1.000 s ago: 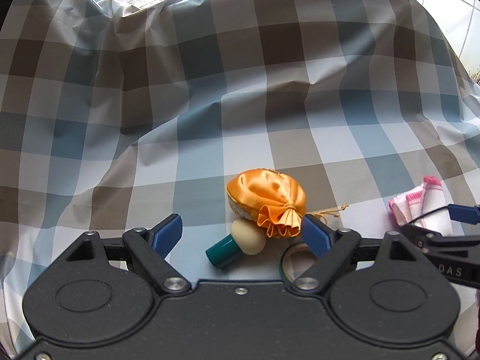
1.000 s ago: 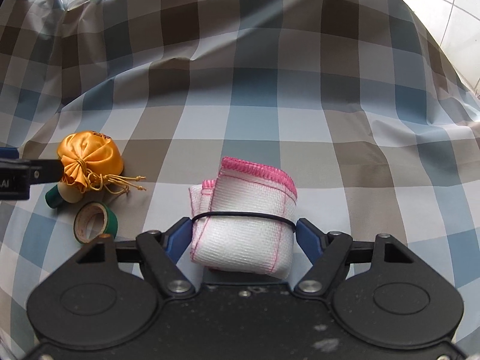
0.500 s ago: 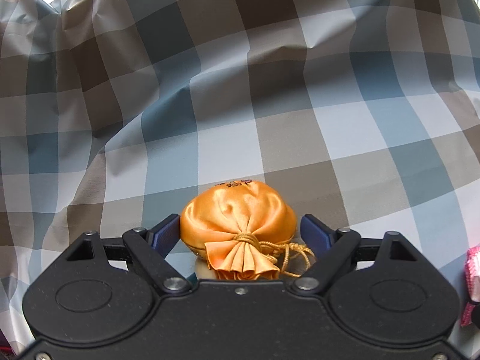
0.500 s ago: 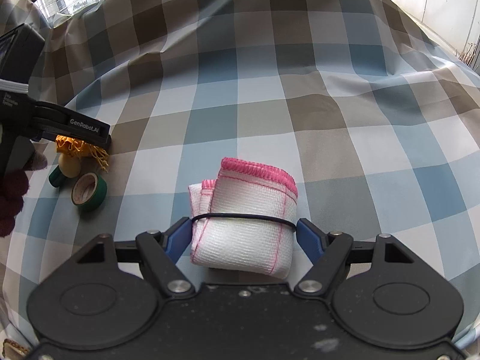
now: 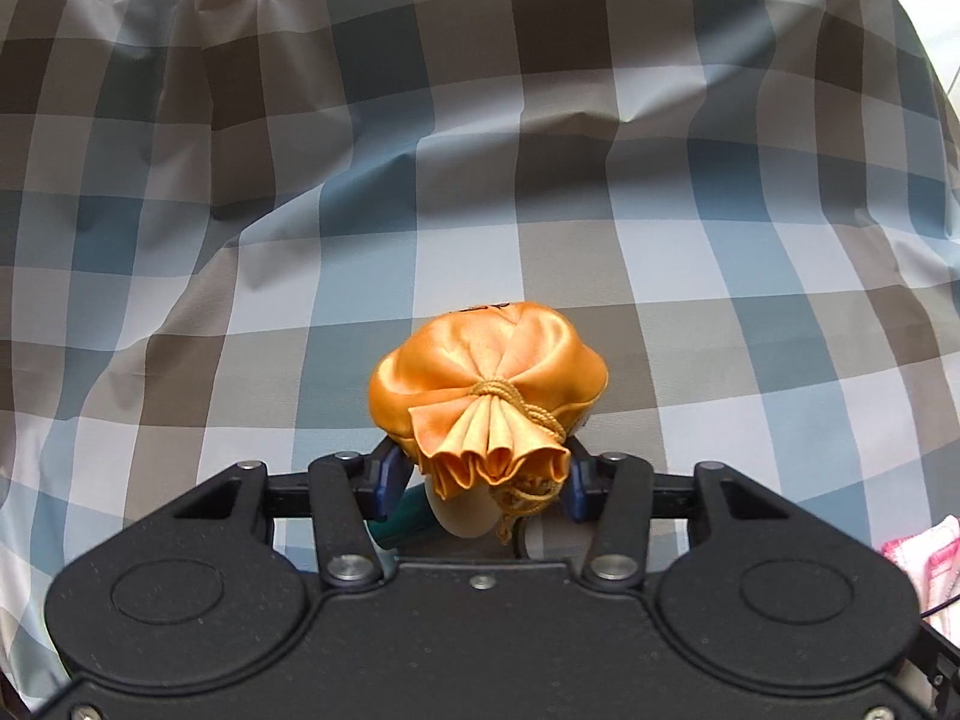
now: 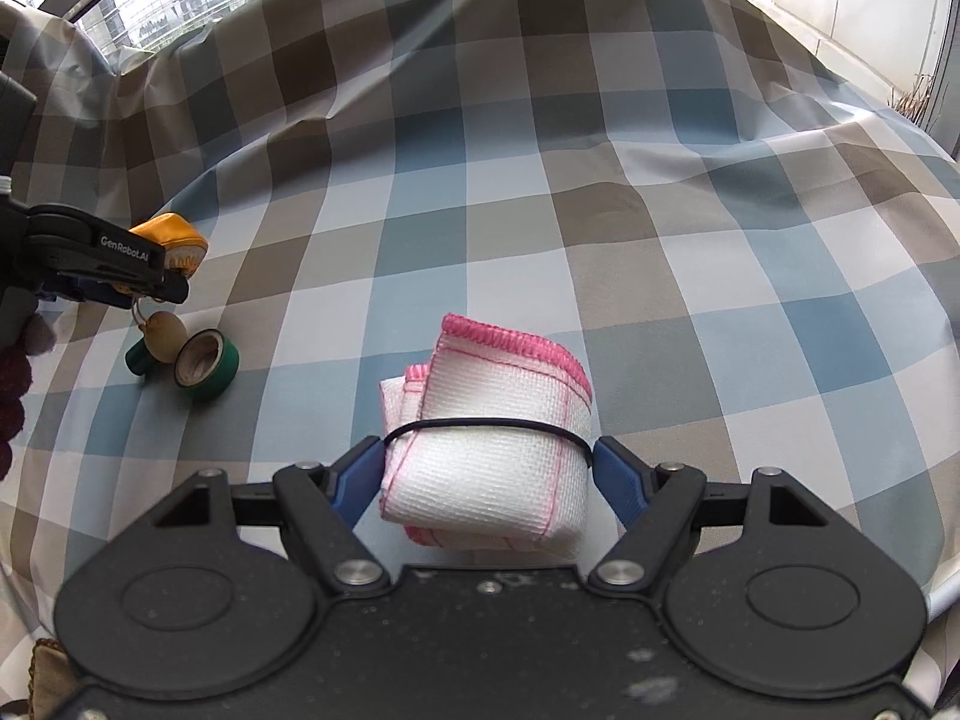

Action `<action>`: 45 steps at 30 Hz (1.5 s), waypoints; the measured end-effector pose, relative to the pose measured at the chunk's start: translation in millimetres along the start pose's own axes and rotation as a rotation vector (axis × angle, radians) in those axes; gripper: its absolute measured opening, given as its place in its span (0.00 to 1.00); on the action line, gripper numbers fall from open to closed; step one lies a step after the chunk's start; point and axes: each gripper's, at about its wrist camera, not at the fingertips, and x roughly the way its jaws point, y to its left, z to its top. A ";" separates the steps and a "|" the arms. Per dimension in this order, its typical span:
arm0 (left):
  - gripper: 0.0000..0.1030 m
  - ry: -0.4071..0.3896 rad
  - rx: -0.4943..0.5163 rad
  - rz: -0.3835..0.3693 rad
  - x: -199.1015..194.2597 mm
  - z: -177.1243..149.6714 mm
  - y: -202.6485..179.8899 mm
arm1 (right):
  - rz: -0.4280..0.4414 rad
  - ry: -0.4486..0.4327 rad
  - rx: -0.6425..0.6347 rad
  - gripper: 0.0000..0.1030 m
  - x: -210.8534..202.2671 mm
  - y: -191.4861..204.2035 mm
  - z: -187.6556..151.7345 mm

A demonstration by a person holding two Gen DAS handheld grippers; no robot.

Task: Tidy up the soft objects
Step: 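Grasp the pink-edged white towel with the right gripper while the left gripper grasps the orange satin pouch, then carry both items over the basket and open both grippers to release them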

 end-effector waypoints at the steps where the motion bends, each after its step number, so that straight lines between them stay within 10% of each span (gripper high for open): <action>1: 0.47 -0.014 0.003 -0.005 -9.5 -3.4 -0.3 | 0.003 -0.005 0.003 0.73 -5.1 -0.4 -2.3; 17: 0.47 -0.184 -0.031 -0.056 -157.2 -120.4 -3.1 | 0.072 -0.163 -0.021 0.73 -109.1 6.0 -72.5; 35: 0.47 -0.176 -0.051 -0.126 -194.1 -261.6 -11.1 | 0.146 -0.287 -0.124 0.70 -199.9 31.3 -174.1; 45: 0.48 -0.191 -0.072 -0.131 -193.7 -279.1 -11.9 | 0.173 -0.278 -0.132 0.70 -208.3 37.4 -198.5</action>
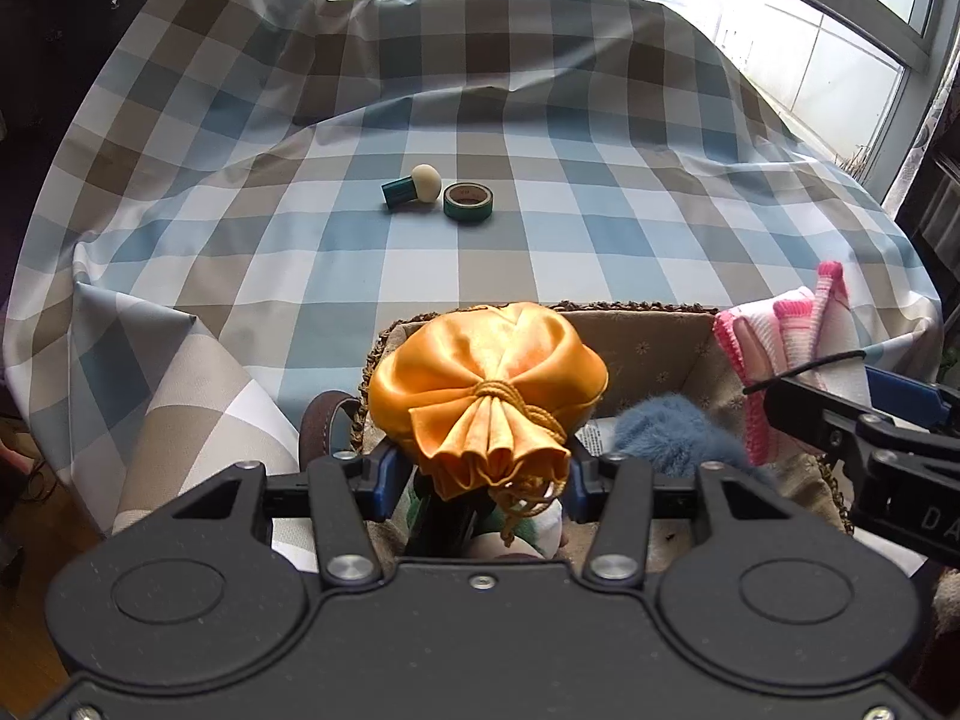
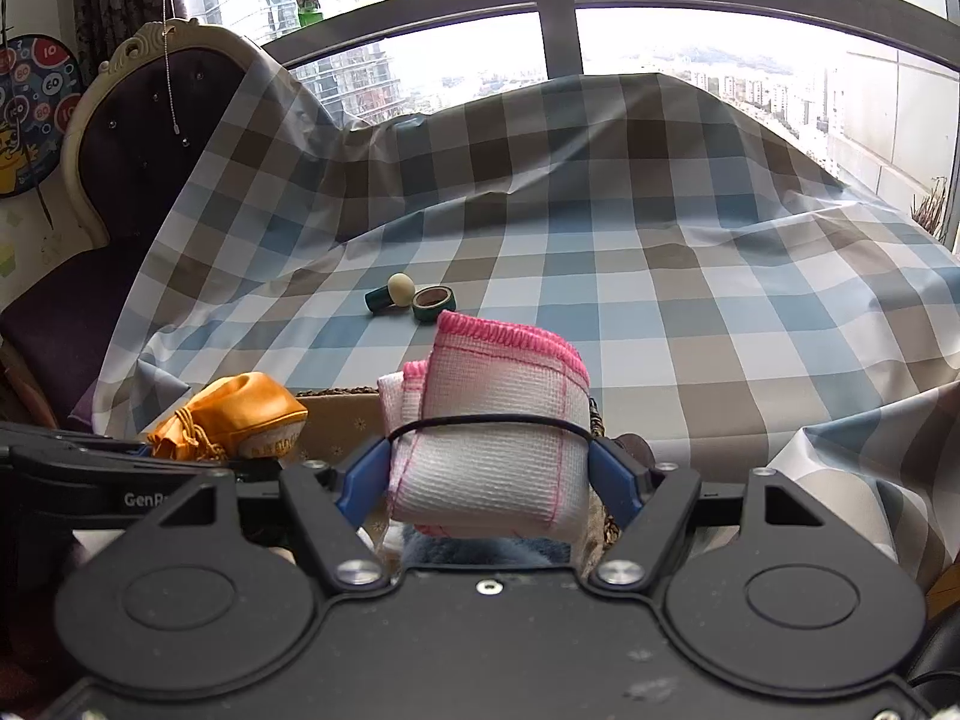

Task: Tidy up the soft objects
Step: 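Carry both items over the basket and open both grippers to release them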

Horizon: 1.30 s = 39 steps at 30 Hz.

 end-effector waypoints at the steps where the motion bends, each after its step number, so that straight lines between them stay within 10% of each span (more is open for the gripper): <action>1: 0.48 0.005 -0.016 -0.005 0.3 -1.1 2.8 | 0.005 0.002 0.011 0.70 -1.5 -1.2 -1.6; 39: 0.65 -0.003 -0.031 0.040 4.0 0.9 3.2 | 0.010 0.008 0.039 0.74 2.4 -4.7 -2.1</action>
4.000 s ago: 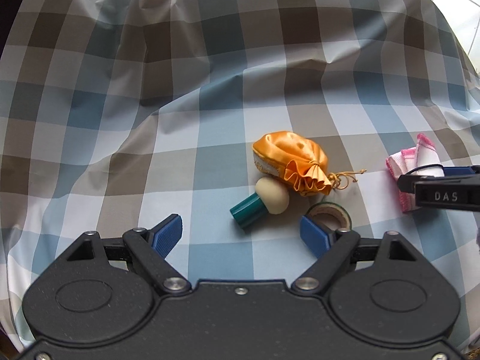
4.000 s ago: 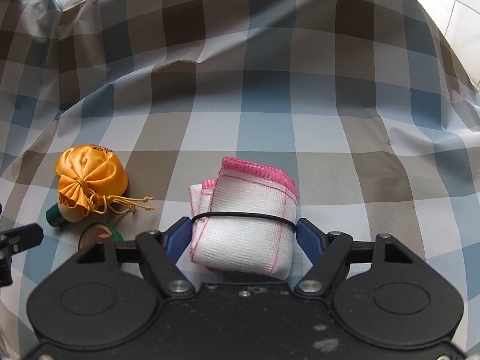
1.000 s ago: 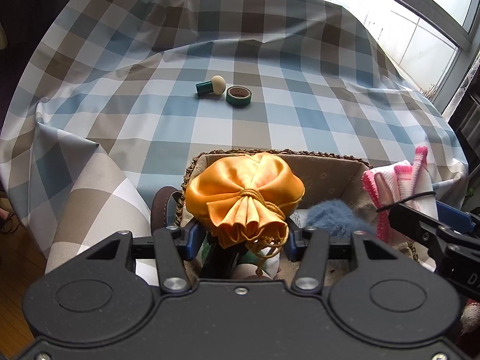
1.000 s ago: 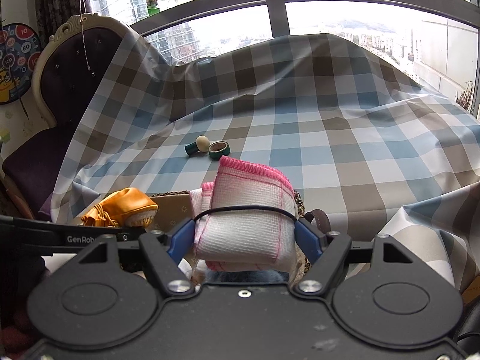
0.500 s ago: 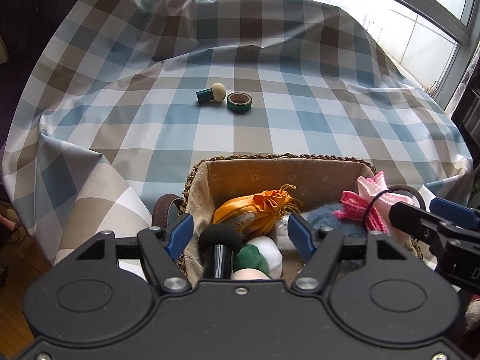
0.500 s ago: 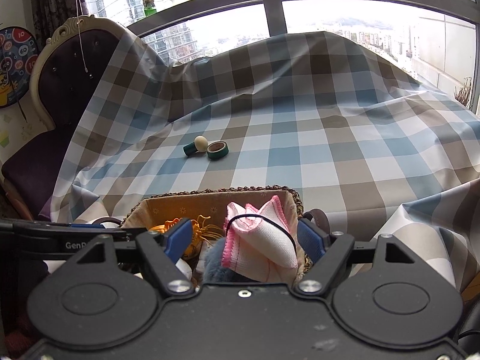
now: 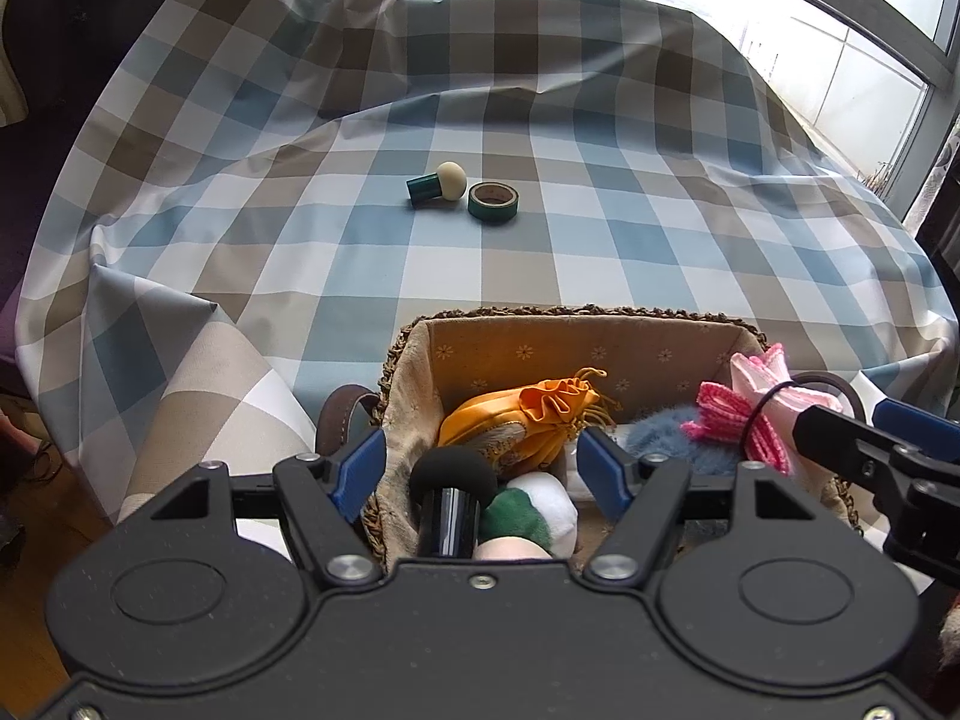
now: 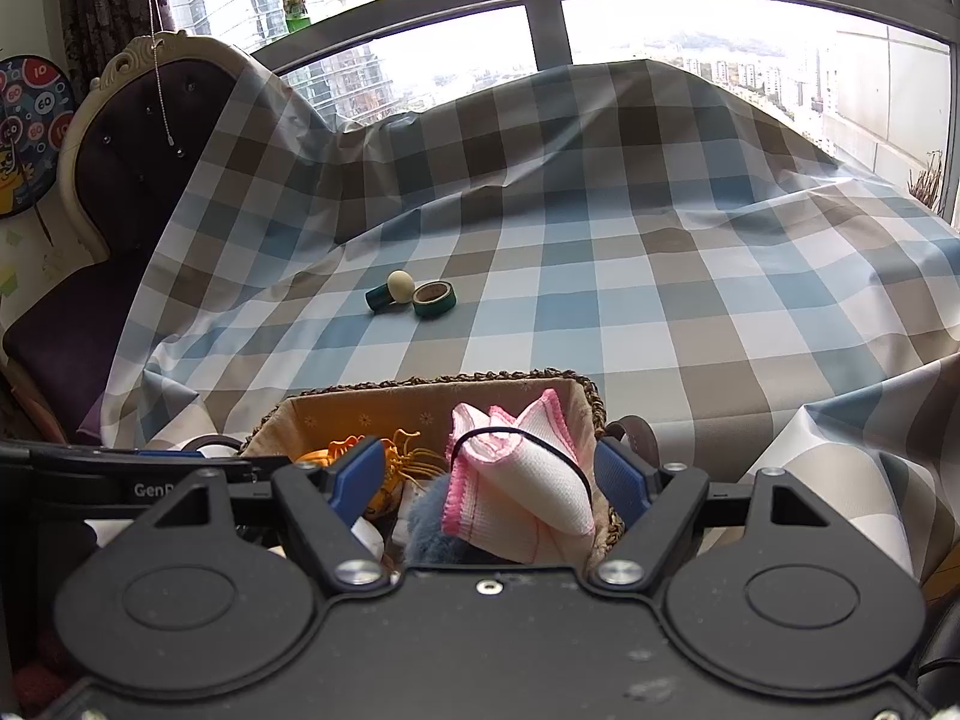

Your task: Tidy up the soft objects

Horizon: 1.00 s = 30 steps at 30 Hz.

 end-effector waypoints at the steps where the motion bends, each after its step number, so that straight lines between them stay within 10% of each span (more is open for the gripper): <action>1: 0.65 0.000 0.002 0.002 0.0 0.0 -0.4 | 0.000 0.000 0.000 0.74 0.0 0.0 0.0; 30: 0.70 -0.067 0.062 0.084 -10.8 -1.8 -10.5 | -0.006 0.003 0.005 0.74 2.7 -1.9 -3.9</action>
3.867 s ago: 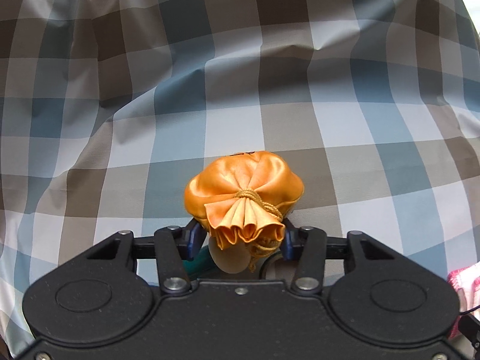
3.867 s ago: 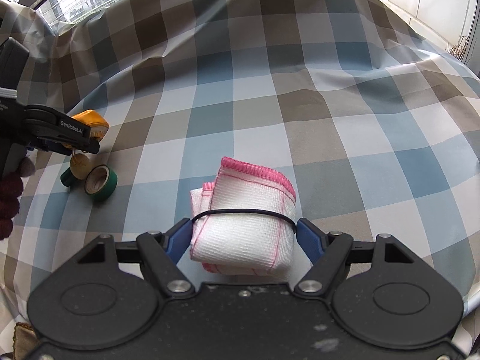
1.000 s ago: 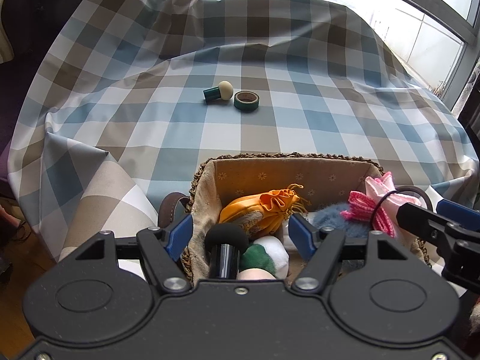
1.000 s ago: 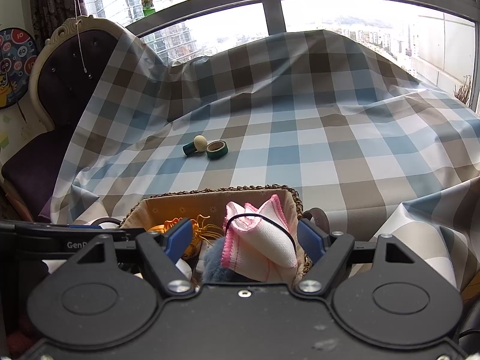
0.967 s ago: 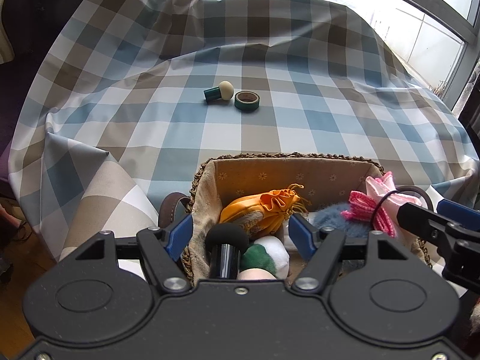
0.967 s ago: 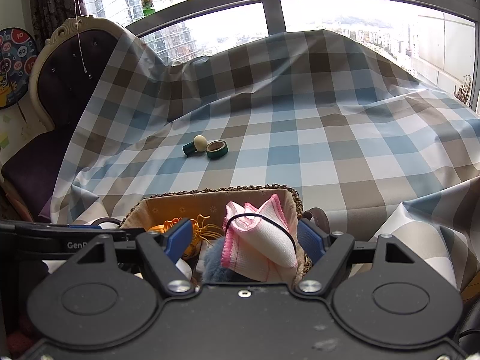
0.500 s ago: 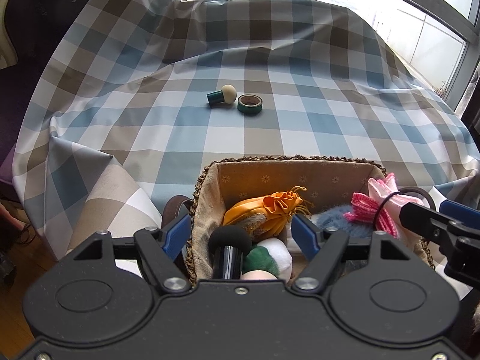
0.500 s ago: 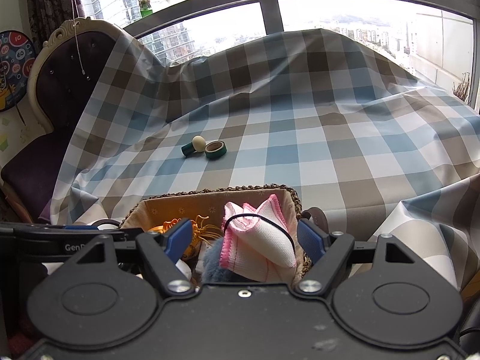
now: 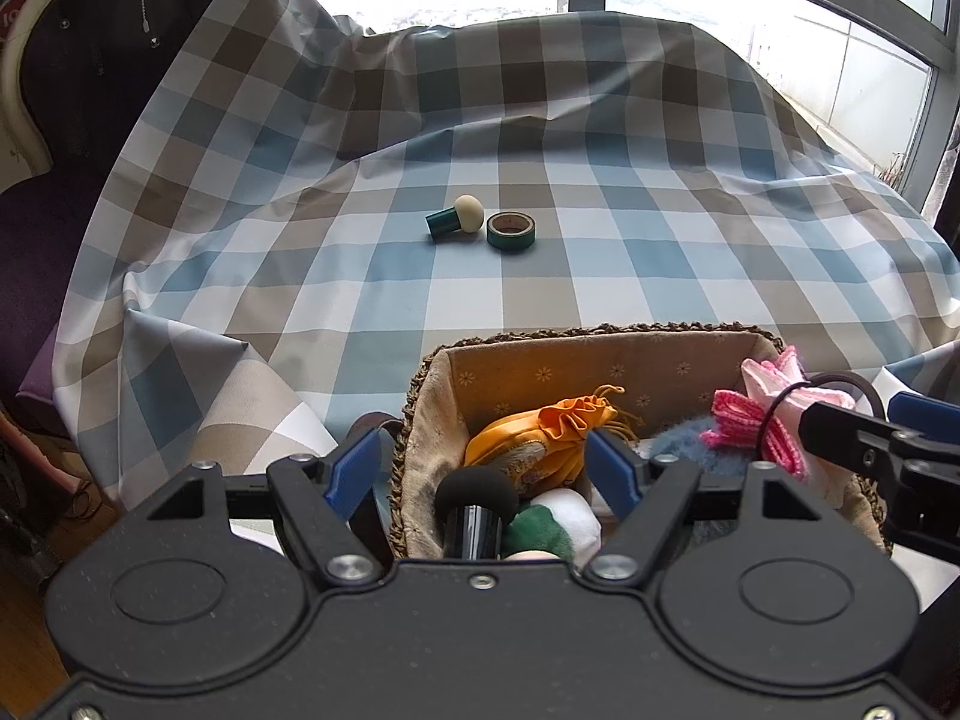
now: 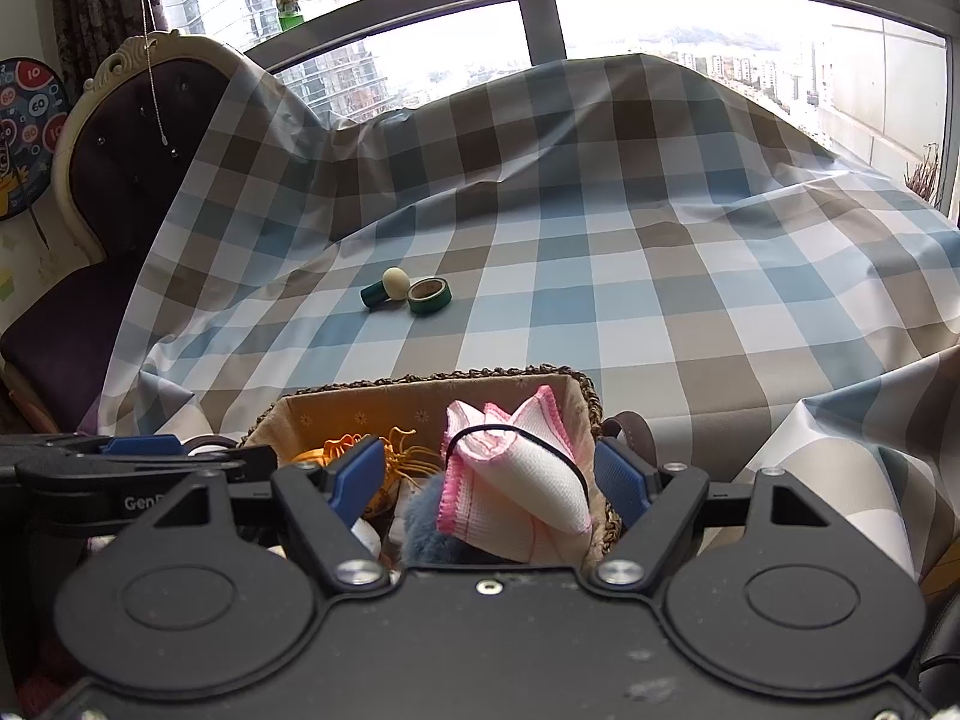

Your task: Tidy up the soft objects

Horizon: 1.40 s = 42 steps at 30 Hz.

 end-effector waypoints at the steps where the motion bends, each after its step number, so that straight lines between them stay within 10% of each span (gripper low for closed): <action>1: 0.72 -0.001 0.001 0.003 -0.3 0.0 -0.1 | 0.000 0.001 -0.001 0.74 0.1 0.0 -0.4; 21: 0.95 -0.091 -0.016 0.083 0.9 51.3 28.3 | -0.009 0.024 -0.084 0.76 14.0 -1.8 54.5; 31: 0.95 -0.011 0.049 0.117 57.2 110.2 46.6 | -0.044 0.018 -0.203 0.76 63.7 16.8 133.4; 42: 0.95 0.059 0.061 0.129 89.7 118.4 43.1 | -0.027 0.091 -0.296 0.76 102.6 43.7 135.0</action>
